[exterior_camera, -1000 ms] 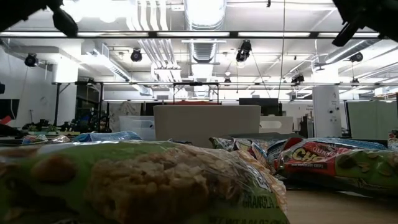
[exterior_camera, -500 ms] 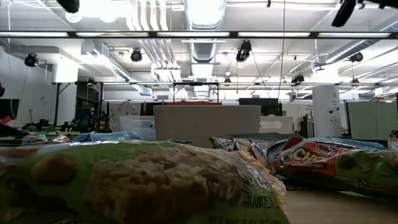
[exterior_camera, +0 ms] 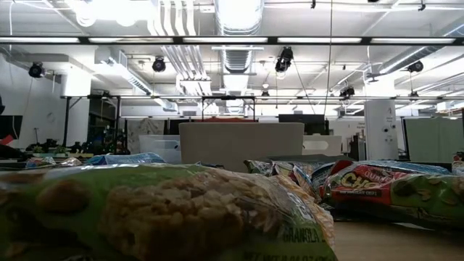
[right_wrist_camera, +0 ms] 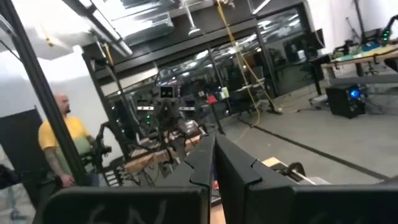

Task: Pick and place Granola Bars by type
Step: Put the red granola bar into the transparent bin

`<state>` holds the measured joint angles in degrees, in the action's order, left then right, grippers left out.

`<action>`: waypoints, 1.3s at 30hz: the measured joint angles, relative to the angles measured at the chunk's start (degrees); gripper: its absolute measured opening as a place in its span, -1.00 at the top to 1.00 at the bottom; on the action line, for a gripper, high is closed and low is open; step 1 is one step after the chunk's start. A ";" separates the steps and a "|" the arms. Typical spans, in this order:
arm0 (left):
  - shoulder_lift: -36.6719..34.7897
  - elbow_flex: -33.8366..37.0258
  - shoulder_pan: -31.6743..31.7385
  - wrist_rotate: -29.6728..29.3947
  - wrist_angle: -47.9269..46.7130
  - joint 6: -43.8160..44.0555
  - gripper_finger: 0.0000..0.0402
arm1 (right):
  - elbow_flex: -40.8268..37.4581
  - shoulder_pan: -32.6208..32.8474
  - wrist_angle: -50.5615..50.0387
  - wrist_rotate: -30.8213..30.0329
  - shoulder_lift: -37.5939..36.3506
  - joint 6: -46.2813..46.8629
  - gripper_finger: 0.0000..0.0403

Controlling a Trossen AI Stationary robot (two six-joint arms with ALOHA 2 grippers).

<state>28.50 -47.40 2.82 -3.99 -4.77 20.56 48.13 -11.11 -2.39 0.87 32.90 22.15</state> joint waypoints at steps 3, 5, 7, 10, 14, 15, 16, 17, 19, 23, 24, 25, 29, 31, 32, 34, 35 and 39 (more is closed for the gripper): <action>2.49 -3.88 0.00 -0.02 -5.87 0.05 1.00 | 3.82 -0.01 -2.68 0.91 3.23 -0.18 0.96; 4.15 -6.33 0.00 -0.06 -9.21 0.32 1.00 | 6.32 0.00 -5.95 1.09 4.85 -0.28 0.96; 5.72 -8.76 0.01 -0.07 -12.36 0.34 1.00 | 8.94 -0.01 -10.30 1.13 6.83 -0.28 0.96; 7.97 -12.07 0.01 -0.07 -16.18 0.34 1.00 | 13.01 -0.01 -18.10 1.11 9.50 -0.24 0.96; 10.07 -15.78 0.00 -0.07 -19.49 0.47 1.00 | 18.39 0.02 -27.31 1.20 13.10 0.61 0.96; 10.47 -16.56 0.00 -0.07 -20.27 0.59 1.00 | 19.66 0.08 -29.12 1.29 13.92 0.63 0.96; 10.80 -17.34 0.01 -0.10 -21.16 0.90 1.00 | 20.93 0.10 -30.93 1.33 14.71 0.65 0.96; 11.20 -18.06 0.00 -0.11 -21.90 1.05 1.00 | 22.03 0.11 -32.27 1.65 15.54 0.66 0.96; 12.03 -19.37 -0.01 -0.11 -23.23 1.37 1.00 | 23.96 0.25 -34.03 2.89 17.05 0.81 0.96; 13.61 -20.93 -0.01 -0.04 -25.49 2.08 1.00 | 26.99 0.62 -35.15 5.13 19.61 0.83 0.96; 13.90 -21.03 -0.01 -0.03 -25.46 2.09 1.00 | 27.52 0.78 -35.19 5.34 20.15 0.83 0.96; 14.18 -21.04 -0.01 -0.03 -25.56 2.08 1.00 | 28.02 0.78 -35.15 5.42 20.67 0.83 0.96; 15.40 -20.91 -0.01 -0.02 -25.88 2.61 1.00 | 29.19 0.78 -36.49 5.81 22.45 1.31 0.96; 16.18 -20.87 -0.01 0.00 -26.60 3.46 1.00 | 29.32 0.78 -38.05 6.43 23.01 1.93 0.96; 16.50 -20.87 -0.01 0.00 -27.18 3.56 1.00 | 29.22 0.76 -38.61 7.16 23.29 1.87 0.96; 17.20 -20.81 -0.01 0.02 -29.15 3.30 1.00 | 28.55 1.03 -39.75 9.29 23.62 1.33 0.96; 17.58 -20.80 -0.01 0.04 -29.87 3.23 1.00 | 28.16 1.33 -40.38 10.17 23.85 1.25 0.96; 19.25 -20.80 -0.01 0.22 -30.10 3.28 1.00 | 27.00 3.31 -42.32 11.26 24.84 3.13 0.96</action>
<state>47.75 -68.20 2.81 -3.77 -34.87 23.83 75.13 -7.80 -44.71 12.13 57.74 25.28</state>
